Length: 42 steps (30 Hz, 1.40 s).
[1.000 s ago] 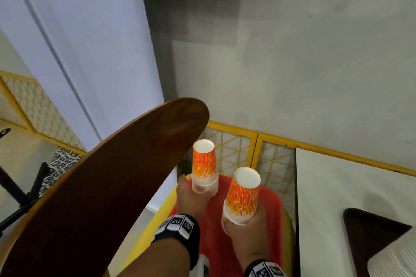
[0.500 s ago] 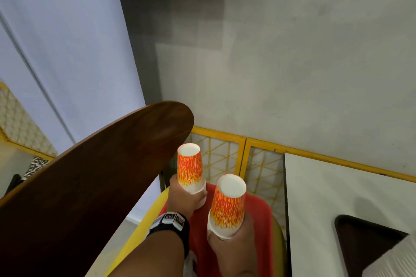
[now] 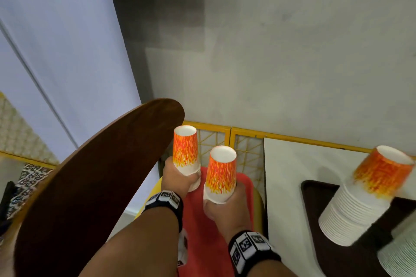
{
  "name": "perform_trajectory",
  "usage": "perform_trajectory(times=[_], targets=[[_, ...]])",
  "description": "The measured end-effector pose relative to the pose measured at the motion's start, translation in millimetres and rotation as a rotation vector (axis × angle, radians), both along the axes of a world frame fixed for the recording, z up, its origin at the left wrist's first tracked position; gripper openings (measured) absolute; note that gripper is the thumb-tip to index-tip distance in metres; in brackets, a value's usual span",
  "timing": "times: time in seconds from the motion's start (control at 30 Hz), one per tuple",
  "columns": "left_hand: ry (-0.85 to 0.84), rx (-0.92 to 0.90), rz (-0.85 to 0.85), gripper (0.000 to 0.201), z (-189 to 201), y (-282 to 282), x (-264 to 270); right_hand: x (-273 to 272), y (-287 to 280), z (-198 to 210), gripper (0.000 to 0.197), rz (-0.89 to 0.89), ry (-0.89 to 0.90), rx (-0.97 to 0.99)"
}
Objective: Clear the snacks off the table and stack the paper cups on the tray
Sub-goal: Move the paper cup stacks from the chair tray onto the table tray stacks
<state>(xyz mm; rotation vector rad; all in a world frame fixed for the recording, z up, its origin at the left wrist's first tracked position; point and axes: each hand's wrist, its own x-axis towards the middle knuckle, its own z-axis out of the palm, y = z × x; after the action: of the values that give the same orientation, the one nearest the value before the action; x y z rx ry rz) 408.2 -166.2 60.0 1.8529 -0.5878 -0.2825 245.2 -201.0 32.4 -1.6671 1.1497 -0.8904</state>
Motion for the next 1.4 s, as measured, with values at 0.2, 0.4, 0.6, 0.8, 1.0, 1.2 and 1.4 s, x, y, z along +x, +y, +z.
perform_trajectory(times=[0.2,0.4,0.6,0.8,1.0,1.2,1.4], targets=[[-0.113,-0.169,-0.1,0.032,61,1,-44,-44,11,68,0.079,-0.038,-0.01,-0.113],[-0.035,-0.355,-0.125,0.061,130,-19,-93,-116,-4,163,0.076,-0.039,-0.191,-0.216],[0.037,-0.565,-0.217,0.077,194,-40,-178,-210,-37,258,0.074,-0.157,-0.322,-0.326],[0.051,-0.596,-0.285,0.092,220,-54,-235,-265,-86,277,0.079,-0.248,-0.197,-0.355],[0.029,-0.544,-0.289,0.092,225,-62,-253,-275,-116,234,0.083,-0.294,0.009,-0.241],[0.02,-0.556,-0.349,0.088,230,-72,-264,-278,-126,179,0.08,-0.264,0.226,-0.103],[0.007,-0.611,-0.507,0.057,249,-87,-301,-288,-121,131,0.084,-0.274,0.224,-0.056]])
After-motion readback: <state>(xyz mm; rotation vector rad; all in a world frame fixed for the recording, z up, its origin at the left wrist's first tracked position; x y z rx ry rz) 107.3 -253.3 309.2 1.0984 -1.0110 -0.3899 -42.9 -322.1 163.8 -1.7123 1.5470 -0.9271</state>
